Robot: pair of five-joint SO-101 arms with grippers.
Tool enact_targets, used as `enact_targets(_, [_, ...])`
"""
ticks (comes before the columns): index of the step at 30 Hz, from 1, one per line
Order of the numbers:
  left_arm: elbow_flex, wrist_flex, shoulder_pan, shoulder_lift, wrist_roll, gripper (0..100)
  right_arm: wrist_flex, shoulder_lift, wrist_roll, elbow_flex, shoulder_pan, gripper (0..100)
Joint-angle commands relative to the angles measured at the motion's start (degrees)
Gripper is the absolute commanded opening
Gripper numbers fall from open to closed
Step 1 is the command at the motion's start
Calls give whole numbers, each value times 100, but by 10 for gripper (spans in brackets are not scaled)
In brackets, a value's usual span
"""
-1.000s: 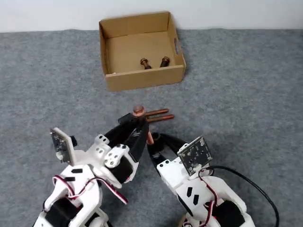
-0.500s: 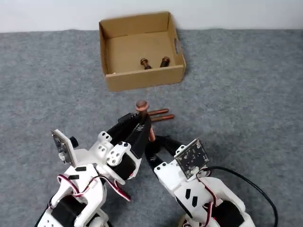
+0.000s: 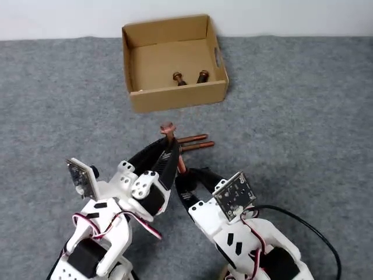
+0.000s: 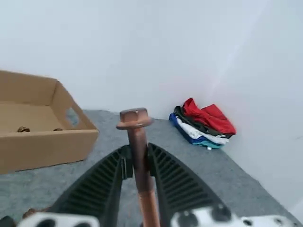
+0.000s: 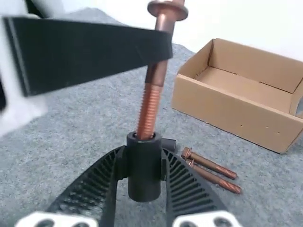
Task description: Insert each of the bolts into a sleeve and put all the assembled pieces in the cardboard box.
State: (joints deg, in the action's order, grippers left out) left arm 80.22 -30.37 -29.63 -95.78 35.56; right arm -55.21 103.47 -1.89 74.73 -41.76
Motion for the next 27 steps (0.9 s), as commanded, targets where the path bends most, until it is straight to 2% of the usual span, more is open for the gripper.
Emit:
enact_targets(1, [-57, -44, -211, -44, -97, 4, 154, 31, -70, -79, -4, 8])
enact_targets(5, [-127, -756, -1055, -44, -97, 4, 145, 31, -70, -79, -4, 8])
enact_targets(8, [-321, -1292, -1345, -44, -141, 4, 136, 31, -79, -79, 13, 8])
enact_targets(15, [-435, -2295, -1345, -44, -1020, 17, 145, 31, -264, -79, 426, 8])
enact_targets(21, [-585, -2444, -1099, -26, -1248, 185, 110, 31, -246, -44, 426, 8])
enact_targets(27, [-1033, -2796, -633, -35, -1899, 199, 101, 31, -246, -35, 435, 8])
